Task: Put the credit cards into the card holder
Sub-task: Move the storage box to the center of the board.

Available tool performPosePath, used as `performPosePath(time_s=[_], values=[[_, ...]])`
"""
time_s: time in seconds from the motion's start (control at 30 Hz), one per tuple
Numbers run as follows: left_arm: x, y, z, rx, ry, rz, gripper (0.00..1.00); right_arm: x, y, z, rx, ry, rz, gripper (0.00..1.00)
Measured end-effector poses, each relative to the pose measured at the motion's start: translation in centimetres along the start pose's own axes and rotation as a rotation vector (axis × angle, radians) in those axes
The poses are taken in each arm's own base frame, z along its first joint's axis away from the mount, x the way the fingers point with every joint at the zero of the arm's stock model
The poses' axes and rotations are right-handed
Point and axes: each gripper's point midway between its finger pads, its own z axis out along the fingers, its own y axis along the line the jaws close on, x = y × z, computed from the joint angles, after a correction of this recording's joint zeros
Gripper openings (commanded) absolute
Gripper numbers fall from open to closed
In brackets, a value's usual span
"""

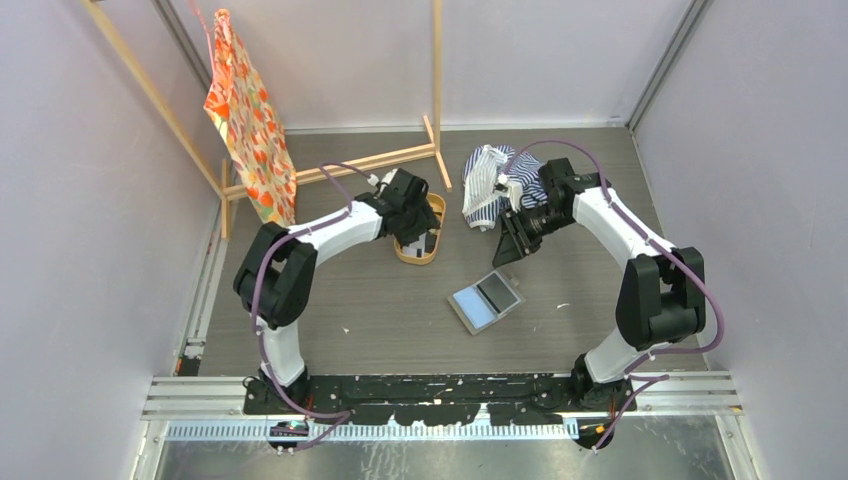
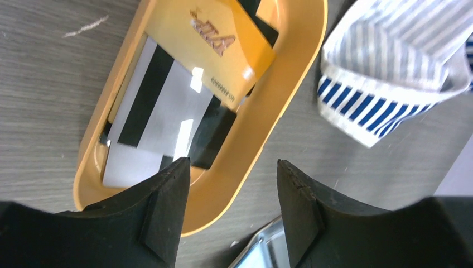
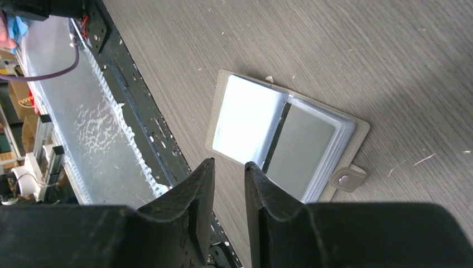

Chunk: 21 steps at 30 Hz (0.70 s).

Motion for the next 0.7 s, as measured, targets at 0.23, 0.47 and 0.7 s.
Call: performPosePath(time_s=[0.23,0.47,0.7], values=[[-1.6,-0.6,0.6,0.006,-0.077,-0.065,0.61,-2.3,-2.4,0.8,0.073,-0.035,0.017,0.50],[-2.9,0.7,-4.7,0.069,-0.161,0.090,0.73,-14.3,-7.9,4.0,0.159,-0.114,-0.041,0.68],[-5.4,2.0,-14.2,0.213,-0.386,0.212,1.00,-18.8,-10.8,9.5,0.227,-0.092,-0.079,0.68]])
